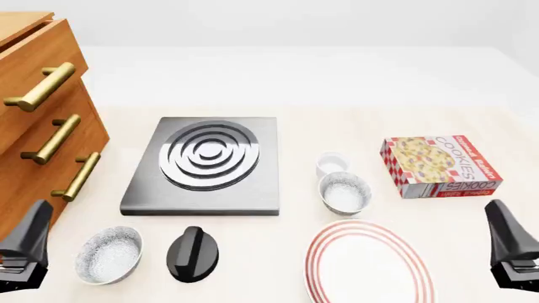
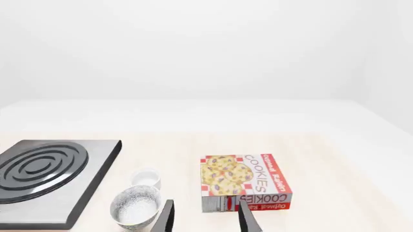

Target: Pick the akita bowl between the plate and the ramekin and place it on the plate.

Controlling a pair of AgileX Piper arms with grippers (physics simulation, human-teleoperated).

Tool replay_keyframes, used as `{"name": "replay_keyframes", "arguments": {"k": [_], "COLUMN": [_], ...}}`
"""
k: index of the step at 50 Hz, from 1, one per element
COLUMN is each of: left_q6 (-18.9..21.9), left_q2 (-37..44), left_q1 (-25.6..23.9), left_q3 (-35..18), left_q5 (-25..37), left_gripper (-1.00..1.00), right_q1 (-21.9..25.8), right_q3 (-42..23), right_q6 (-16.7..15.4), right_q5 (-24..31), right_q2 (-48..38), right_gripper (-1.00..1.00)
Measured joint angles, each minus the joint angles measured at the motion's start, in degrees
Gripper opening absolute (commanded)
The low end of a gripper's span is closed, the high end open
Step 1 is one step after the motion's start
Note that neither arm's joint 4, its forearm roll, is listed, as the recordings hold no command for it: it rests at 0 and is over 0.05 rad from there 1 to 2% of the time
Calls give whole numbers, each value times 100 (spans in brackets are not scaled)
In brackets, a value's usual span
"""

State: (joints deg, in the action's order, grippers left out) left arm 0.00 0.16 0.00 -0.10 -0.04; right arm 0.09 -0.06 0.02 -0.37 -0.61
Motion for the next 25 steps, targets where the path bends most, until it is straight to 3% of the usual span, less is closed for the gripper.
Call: {"name": "replay_keyframes", "arguments": {"k": [25], "left_q6": [0], "left_q2": [23], "left_q1": [0], "left_q3": [-14], "left_q5": [-5], "left_gripper": [100], "right_q1": [103], "right_q3": [-123], "right_q6": [-61], "right_q5": [-59], "right_q2": [-330], "right_gripper": [100]}}
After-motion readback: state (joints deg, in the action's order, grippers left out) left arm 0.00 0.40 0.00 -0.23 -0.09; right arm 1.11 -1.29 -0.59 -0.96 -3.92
